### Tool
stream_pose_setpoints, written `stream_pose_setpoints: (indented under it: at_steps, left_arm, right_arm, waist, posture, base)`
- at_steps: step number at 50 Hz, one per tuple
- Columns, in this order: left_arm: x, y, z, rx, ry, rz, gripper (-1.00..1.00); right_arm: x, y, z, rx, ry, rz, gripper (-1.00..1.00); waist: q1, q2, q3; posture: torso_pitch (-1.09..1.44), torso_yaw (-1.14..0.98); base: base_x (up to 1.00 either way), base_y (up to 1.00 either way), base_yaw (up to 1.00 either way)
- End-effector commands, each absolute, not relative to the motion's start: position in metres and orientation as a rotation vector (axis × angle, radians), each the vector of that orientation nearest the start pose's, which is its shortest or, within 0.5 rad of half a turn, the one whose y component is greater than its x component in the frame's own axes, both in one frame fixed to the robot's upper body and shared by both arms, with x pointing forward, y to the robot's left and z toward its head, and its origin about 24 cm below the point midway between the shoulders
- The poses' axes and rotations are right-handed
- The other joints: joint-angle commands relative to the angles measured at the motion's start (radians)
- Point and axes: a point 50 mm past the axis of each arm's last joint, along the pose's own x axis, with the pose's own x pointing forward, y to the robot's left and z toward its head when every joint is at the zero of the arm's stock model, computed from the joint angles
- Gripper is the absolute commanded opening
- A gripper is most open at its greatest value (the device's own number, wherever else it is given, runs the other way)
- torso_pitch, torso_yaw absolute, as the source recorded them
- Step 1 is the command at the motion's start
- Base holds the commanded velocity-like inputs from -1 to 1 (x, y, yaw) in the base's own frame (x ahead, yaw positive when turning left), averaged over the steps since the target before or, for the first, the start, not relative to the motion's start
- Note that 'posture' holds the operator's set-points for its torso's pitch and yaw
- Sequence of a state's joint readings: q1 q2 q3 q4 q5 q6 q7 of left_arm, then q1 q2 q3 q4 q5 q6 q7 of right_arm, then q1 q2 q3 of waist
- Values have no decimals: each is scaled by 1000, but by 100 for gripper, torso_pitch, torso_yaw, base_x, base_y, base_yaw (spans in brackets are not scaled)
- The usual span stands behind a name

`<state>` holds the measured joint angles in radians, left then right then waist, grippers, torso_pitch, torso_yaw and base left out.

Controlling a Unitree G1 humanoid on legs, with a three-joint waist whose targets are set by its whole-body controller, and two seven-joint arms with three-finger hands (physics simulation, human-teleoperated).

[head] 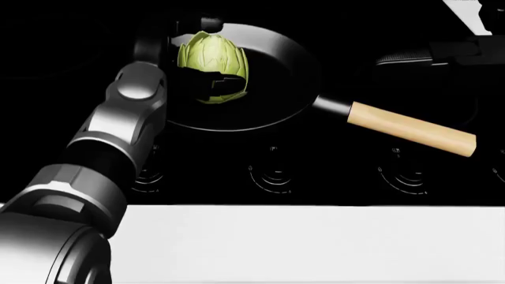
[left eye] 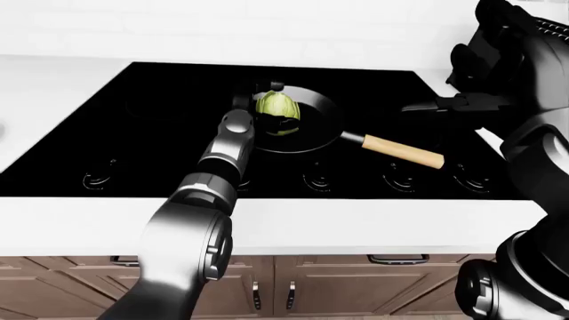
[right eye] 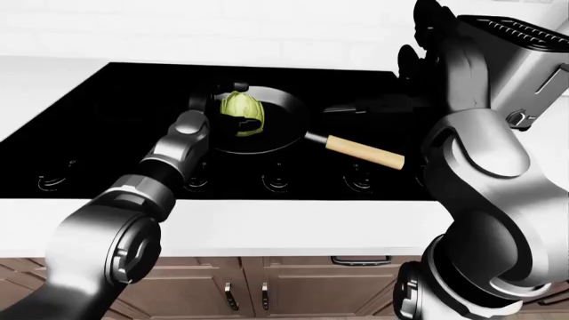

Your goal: Pick the artichoke from the plate and place it in the pan.

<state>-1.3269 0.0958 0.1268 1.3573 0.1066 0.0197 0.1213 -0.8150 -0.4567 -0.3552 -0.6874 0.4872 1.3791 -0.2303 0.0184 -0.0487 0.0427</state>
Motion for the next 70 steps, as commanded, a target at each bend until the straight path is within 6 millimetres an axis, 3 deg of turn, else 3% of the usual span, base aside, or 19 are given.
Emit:
stream_pose_setpoints:
  at_steps: [1,4,11,13,29,33,40,50,55,67,70]
  left_arm:
    - [432,94,225,209,-101,-21,15]
    - [432,95,223,208,-98,-18,28]
    - [432,95,220,210,-91,-16,36]
    - [431,96,217,213,-89,-15,56]
    - [432,97,220,205,-91,-9,66]
    - [432,99,228,195,-107,-5,85]
    - [433,102,239,171,-126,3,100]
    - [433,104,262,112,-151,-9,100]
    - [433,110,271,106,-157,6,100]
    - [428,118,306,58,-199,-8,100]
    - [421,128,326,47,-230,10,100]
  right_arm:
    - [253,-199,310,-92,-261,-109,100]
    - [253,-199,310,-93,-261,-108,100]
    - [254,-198,309,-94,-259,-107,100]
    - [254,-198,310,-94,-259,-107,100]
    - [255,-197,309,-94,-258,-105,100]
    - [255,-197,309,-94,-257,-105,100]
    - [254,-197,310,-93,-257,-105,100]
    - [256,-198,309,-94,-256,-105,100]
    - [268,-195,305,-90,-243,-96,100]
    - [289,-193,333,-122,-259,-102,100]
    - [297,-189,344,-146,-264,-95,100]
  waist:
    - [0,-2,-34]
    - [0,-2,-34]
    - [0,-2,-34]
    - [0,-2,-34]
    - [0,-1,-36]
    - [0,-2,-35]
    - [0,0,-34]
    - [0,0,-34]
    - [-2,4,-33]
    - [-4,11,-31]
    - [-7,16,-30]
  posture:
    - [0,0]
    - [0,0]
    - [0,0]
    - [0,0]
    - [0,0]
    - [0,0]
    - [0,0]
    - [0,0]
    - [0,0]
    - [0,0]
    - [0,0]
  base:
    - [0,0,0]
    - [0,0,0]
    - [0,0,0]
    - [0,0,0]
    - [0,0,0]
    - [0,0,0]
    - [0,0,0]
    - [0,0,0]
    - [0,0,0]
    - [0,0,0]
    - [0,0,0]
